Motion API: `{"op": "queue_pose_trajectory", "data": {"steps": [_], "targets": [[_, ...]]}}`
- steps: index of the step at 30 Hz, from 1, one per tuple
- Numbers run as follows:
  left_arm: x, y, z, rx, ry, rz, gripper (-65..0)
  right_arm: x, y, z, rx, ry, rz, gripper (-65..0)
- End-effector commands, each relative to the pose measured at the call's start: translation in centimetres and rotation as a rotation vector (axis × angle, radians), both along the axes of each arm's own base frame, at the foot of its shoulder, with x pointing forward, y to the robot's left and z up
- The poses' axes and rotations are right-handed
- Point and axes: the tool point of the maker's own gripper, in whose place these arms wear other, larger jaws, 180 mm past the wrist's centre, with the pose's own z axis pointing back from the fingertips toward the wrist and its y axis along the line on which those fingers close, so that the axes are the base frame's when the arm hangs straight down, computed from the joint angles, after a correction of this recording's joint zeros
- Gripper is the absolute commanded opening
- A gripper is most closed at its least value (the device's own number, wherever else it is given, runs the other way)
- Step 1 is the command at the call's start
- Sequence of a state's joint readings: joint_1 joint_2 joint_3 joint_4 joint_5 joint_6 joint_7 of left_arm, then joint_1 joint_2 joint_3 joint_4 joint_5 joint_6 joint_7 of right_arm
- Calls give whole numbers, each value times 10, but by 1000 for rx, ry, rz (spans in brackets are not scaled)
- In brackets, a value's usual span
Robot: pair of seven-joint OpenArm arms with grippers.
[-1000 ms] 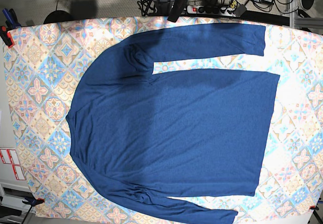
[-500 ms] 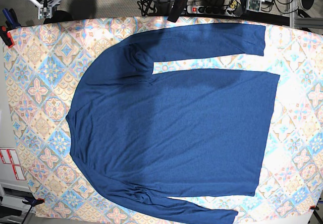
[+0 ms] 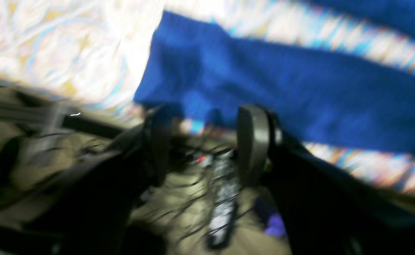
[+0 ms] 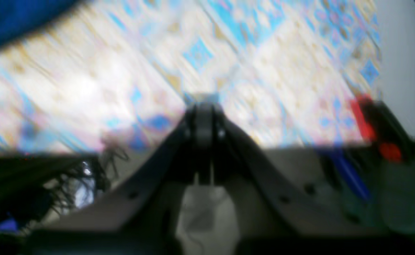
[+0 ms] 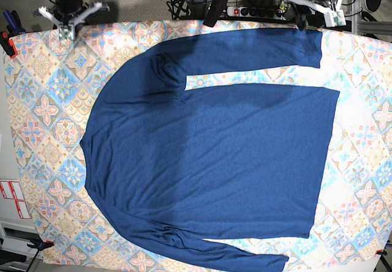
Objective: Fold the T-shirt properly
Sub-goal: 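Lower both grippers toward the hem corners of the blue shirt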
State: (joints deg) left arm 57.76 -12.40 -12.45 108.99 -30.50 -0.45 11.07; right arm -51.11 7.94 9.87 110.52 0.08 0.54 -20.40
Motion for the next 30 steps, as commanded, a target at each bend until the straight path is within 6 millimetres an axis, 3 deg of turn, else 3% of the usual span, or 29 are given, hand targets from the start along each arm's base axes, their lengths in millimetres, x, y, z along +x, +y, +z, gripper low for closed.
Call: {"op": "queue_pose_trajectory", "data": {"steps": [1, 4, 13, 30], "targets": [[-2, 7, 4, 1, -10, 27, -359, 3, -3, 7, -18, -21, 4, -650], [-1, 15, -1, -42, -20, 92, -357, 14, -3, 6, -15, -18, -5, -650], [-8, 30, -40, -138, 19, 238, -355, 25, -5, 3, -11, 5, -29, -650], [8, 37, -56, -151, 5, 273, -359, 28, -6, 4, -12, -3, -30, -650]]}}
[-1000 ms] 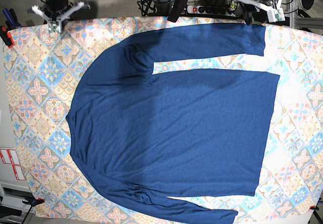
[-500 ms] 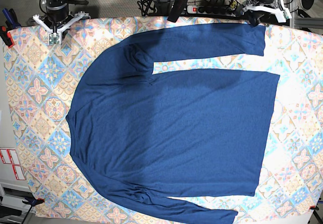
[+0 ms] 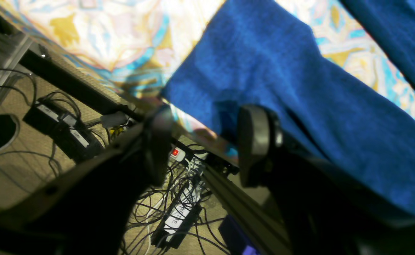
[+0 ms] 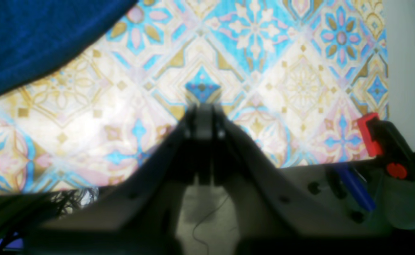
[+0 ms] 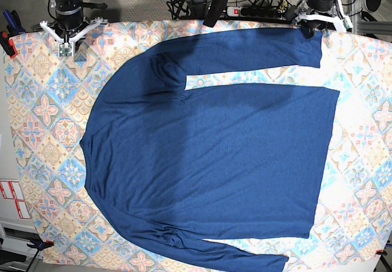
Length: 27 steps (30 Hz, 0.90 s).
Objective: Fold the T-shirt properly
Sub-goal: 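Lower both grippers toward the hem corners of the blue shirt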
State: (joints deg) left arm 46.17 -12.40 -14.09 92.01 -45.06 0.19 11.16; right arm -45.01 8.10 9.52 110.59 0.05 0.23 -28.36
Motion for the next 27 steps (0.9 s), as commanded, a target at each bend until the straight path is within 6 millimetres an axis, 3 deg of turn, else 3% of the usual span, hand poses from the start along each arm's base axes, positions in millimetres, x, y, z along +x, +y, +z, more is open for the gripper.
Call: {"op": "queue_pose_trajectory", "data": {"steps": [1, 7, 14, 21, 27], "targets": [[3, 3, 5, 14, -20, -4, -359, 3, -3, 8, -16, -28, 8, -650], [15, 3, 7, 15, -47, -6, -359, 3, -3, 8, -16, -28, 8, -650], [14, 3, 2, 11, -36, 0, -367, 3, -3, 8, -17, -28, 8, -650], [19, 1, 0, -5, -30, -7, -582, 4, -1, 10, -14, -33, 9, -650], [27, -6, -3, -41, -10, -23, -645, 4, -1, 10, -13, -33, 8, -650]]}}
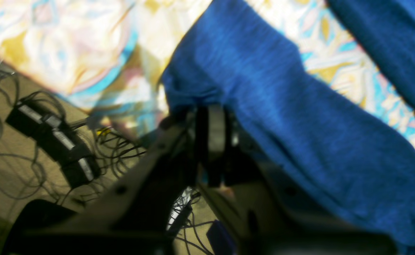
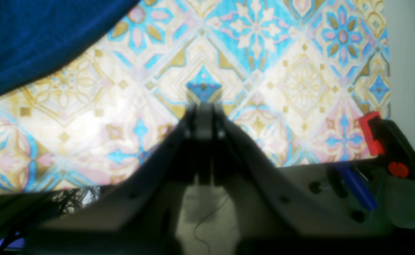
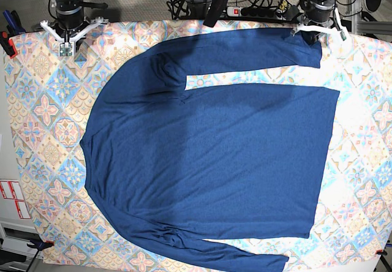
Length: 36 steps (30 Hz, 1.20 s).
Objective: Fold the T-shirt properly
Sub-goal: 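Lower both grippers toward the hem corners of the blue shirt, then grasp the hem corners with the left and right grippers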
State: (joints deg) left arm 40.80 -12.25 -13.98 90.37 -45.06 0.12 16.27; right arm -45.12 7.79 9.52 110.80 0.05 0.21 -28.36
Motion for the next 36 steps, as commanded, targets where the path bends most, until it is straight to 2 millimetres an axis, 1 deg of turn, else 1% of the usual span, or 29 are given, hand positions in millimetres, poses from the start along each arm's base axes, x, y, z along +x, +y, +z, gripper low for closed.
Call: {"op": "queue_pose_trajectory", "data": {"steps": [1, 6, 7, 9, 10, 13, 16, 19, 21, 23, 26, 28, 29, 30, 33, 35, 36], "targets": [[1, 3, 6, 9, -15, -9, -650, 4, -2, 9, -16, -30, 11, -650], [0, -1, 14, 10, -26, -20, -650, 3, -1, 8, -12, -28, 14, -650], [1, -2, 17, 11, -34, -25, -650, 4, 2, 8, -7, -28, 20, -644], [1, -3, 22, 14, -41, -30, -650, 5, 16, 7, 19, -29, 47, -623], [-1, -1, 23, 18, -41, -28, -650, 4, 25, 5, 36, -22, 63, -614], [3, 5, 31, 34, -61, -21, -650, 2, 52, 0, 88, -11, 119, -600], [0, 5, 31, 34, -54, -21, -650, 5, 76, -3, 133, -12, 161, -600], [-2, 6, 29, 34, -46, -19, -650, 8, 95, -5, 169, -12, 195, -577], [-6, 6, 25, 32, -35, -13, -650, 10, 99, -4, 177, -17, 204, -552], [-10, 7, 20, 29, -20, -8, -650, 15, 100, -3, 178, -29, 203, -532], [-13, 6, 17, 25, -9, -6, -641, 13, 97, -6, 173, -3, 194, -513], [-16, 4, 15, 17, -4, 3, -593, 16, 96, -5, 169, -4, 190, -512], [-16, 4, 15, 17, -4, 5, -555, 16, 95, -6, 167, 3, 190, -512], [-17, 4, 15, 17, -3, 5, -512, 17, 95, -6, 167, 3, 190, -512], [-20, -1, 10, -9, 31, -3, -346, 16, 94, -6, 166, 5, 188, -512], [-22, -4, 8, -24, 50, -8, -249, 17, 94, -6, 166, 4, 188, -512], [-22, -4, 8, -24, 50, -8, -215, 17, 94, -6, 166, 4, 188, -512]]}}
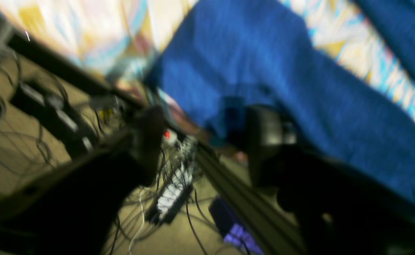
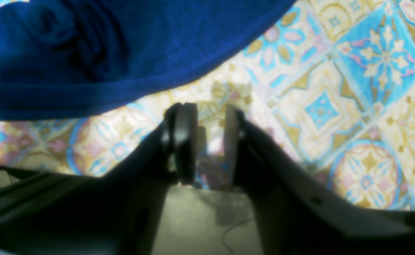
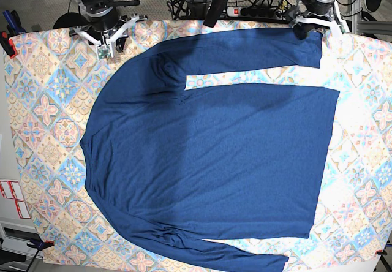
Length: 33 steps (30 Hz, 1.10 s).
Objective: Fold the T-shirt properly
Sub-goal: 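Grasp the hem corners with the left and right grippers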
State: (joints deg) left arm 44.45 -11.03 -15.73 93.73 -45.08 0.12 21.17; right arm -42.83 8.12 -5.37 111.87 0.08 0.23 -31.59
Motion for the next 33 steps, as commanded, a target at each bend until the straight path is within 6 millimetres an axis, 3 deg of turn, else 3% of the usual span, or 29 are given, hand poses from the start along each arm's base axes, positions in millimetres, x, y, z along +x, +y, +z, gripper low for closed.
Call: {"op": "queue_pose_trajectory", "data": {"steps": [1, 3, 9, 19, 22, 29, 33], "targets": [[2, 3, 5, 12, -22, 0, -186, 5, -1, 8, -4, -33, 4, -512], [2, 3, 5, 12, -22, 0, -151, 5, -1, 8, -4, -33, 4, -512], [9, 3, 7, 12, -37, 0, -189, 5, -1, 8, -4, -33, 4, -512], [21, 4, 10, 15, -63, 0, -388, 5, -1, 8, -4, -33, 4, -513], [20, 20, 14, 41, -69, 32, -440, 5, -1, 8, -4, -33, 4, -513], [17, 32, 18, 61, -76, 71, -451, 5, -1, 8, -4, -33, 4, -513], [12, 32, 10, 55, -54, 81, -451, 9, -1, 9, -4, -43, 4, -513]]}}
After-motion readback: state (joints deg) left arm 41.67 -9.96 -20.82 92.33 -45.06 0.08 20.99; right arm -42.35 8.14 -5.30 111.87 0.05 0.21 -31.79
